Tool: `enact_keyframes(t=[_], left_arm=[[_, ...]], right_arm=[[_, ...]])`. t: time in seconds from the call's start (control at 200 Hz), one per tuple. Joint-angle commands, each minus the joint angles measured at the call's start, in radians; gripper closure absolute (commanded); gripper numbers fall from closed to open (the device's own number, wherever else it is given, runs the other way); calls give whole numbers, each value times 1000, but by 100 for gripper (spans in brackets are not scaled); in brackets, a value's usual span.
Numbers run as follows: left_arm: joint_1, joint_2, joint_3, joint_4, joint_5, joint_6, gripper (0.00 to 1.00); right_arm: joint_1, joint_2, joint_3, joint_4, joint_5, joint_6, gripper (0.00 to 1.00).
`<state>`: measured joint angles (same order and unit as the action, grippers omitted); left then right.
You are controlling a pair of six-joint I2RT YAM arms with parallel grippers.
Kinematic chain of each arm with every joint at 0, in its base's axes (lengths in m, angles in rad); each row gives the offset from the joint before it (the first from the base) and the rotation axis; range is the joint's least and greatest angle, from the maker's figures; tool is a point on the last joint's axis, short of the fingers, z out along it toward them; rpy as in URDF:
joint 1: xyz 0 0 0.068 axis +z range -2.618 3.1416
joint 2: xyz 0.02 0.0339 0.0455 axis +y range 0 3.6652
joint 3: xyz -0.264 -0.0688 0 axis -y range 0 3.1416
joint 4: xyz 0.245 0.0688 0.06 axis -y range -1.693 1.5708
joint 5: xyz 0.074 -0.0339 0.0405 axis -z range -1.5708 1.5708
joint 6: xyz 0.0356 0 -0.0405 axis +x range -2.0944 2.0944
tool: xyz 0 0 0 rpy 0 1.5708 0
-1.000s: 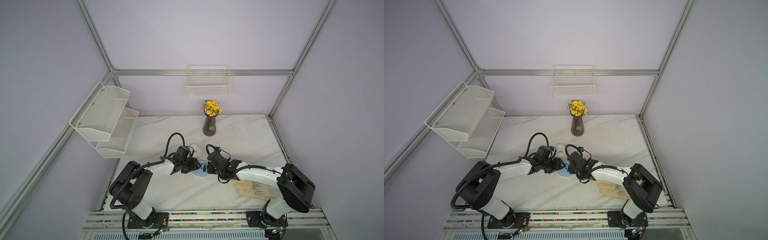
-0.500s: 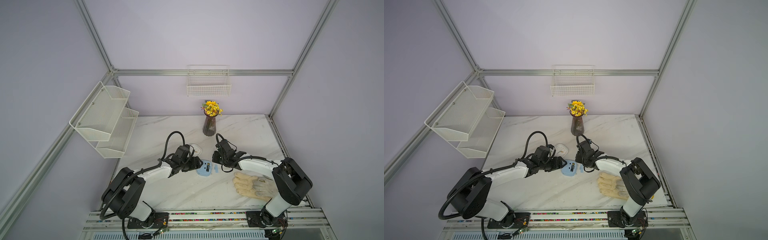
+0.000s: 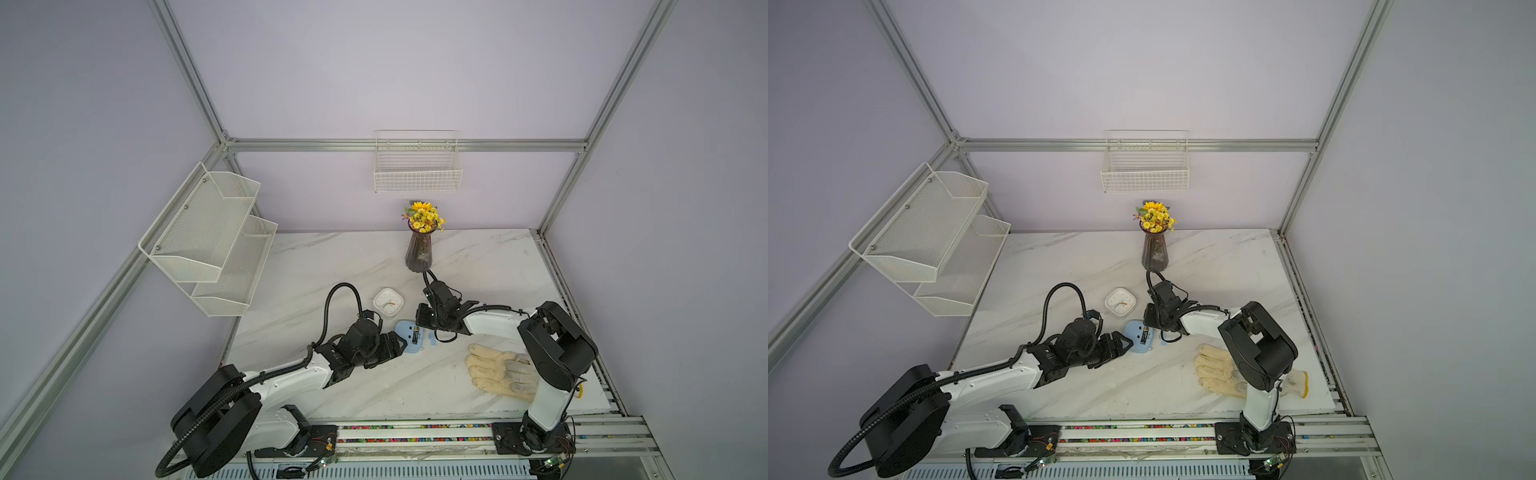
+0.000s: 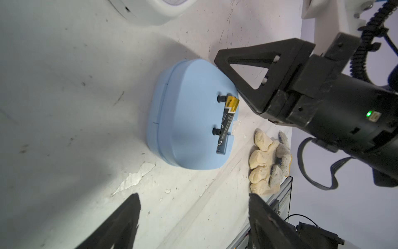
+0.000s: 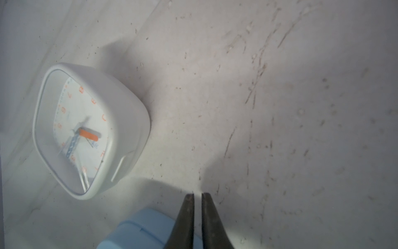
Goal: Insert the battery into the alarm
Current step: Adjust the alarm at the center of the board.
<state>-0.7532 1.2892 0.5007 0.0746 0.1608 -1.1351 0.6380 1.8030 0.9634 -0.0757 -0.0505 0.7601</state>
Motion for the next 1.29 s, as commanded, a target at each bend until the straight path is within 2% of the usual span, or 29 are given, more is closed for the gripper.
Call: enact_keyframes(t=[0.0,0.31,0.5,0.68,0.875,1.085,1.29], left_arm=[[-9,48,21,124,12,-51,21],[-9,111,37,145,-10,-52,22],[32,108,49,84,-12,-24,27],[79,66,29,49,-3,9,27],[122,-4,24,-8,-2,54,27],[157,-82,37,-112,-66,104,26],[185,-51,41,-103,-66,102,28]], right_arm=[[14,-32,-37,19,-22,-7,87],[99,-99,-116,19,-5,38,87],[206,-107,-133,5,31,81,87],[230,-124,-152,2,52,98,87],[230,-171,-97,-64,102,49,87],[231,-206,-13,-131,131,-11,82],[243,-162,78,-196,167,-45,79]])
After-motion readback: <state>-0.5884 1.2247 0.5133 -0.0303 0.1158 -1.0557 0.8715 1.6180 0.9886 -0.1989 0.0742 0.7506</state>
